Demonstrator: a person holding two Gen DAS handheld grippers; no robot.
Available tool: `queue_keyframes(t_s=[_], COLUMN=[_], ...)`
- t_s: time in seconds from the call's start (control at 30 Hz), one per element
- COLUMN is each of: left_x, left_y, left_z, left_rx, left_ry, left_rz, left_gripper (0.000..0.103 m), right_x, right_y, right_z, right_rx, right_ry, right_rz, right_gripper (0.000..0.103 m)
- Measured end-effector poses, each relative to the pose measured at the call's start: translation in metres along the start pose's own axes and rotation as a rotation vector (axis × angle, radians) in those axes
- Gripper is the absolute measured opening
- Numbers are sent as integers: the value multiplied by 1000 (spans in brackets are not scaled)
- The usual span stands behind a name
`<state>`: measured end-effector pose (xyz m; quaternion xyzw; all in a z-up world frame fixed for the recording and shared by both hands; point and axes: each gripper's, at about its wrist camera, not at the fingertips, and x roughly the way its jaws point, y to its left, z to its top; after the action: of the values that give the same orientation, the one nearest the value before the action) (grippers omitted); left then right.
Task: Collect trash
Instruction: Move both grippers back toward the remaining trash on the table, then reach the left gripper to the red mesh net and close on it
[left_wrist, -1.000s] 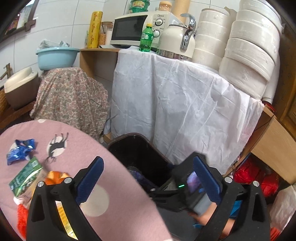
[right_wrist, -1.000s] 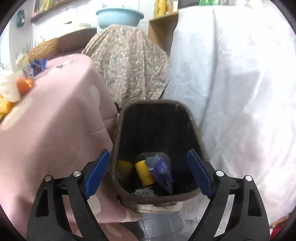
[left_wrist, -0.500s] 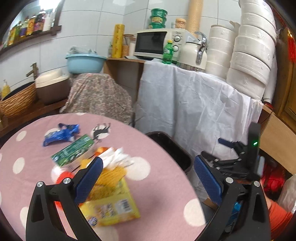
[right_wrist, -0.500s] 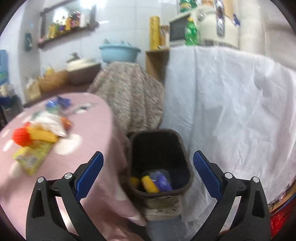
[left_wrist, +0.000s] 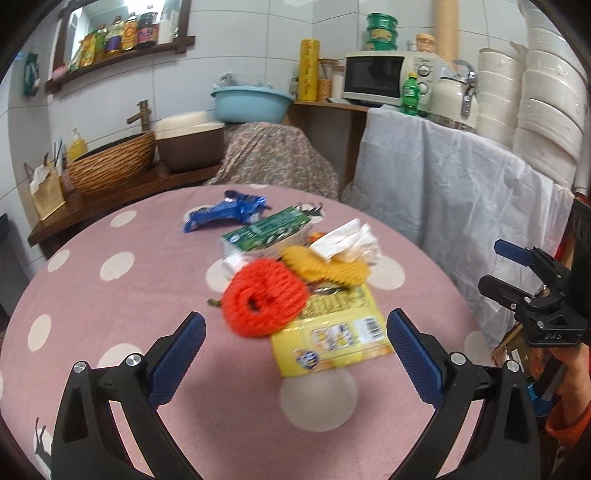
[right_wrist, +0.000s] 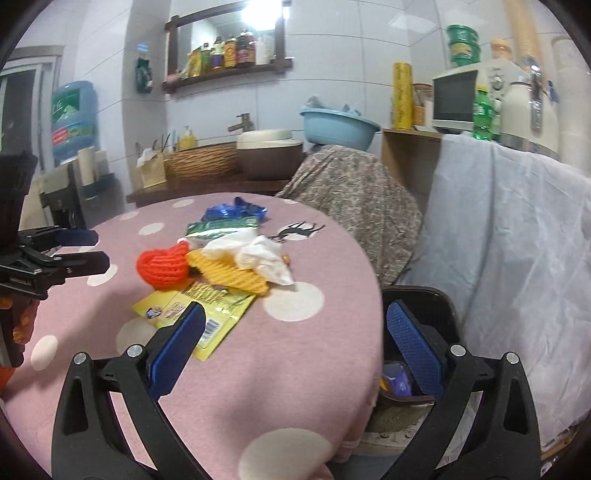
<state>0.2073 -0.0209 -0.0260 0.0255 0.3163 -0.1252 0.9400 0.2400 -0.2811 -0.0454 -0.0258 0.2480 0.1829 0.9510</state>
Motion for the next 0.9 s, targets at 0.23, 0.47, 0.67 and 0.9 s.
queue_keyframes(t_s=[0.23, 0.47, 0.67, 0.9], left_x=[-1, 4, 16, 50], left_y=[26, 30, 24, 11], left_z=[-16, -18, -16, -2], left_rx=[-40, -30, 5, 56], left_ry=[18, 42, 70, 119], left_rz=[20, 2, 5, 32], left_gripper=[97, 93, 86, 84], right_x=[11, 32, 53, 55], right_y=[22, 27, 34, 38], right_z=[1, 8, 18, 27], right_rx=[-7, -3, 3, 8], right_ry=[23, 63, 87, 72], right_rz=[32, 72, 112, 114], right_gripper=[97, 97, 97, 97])
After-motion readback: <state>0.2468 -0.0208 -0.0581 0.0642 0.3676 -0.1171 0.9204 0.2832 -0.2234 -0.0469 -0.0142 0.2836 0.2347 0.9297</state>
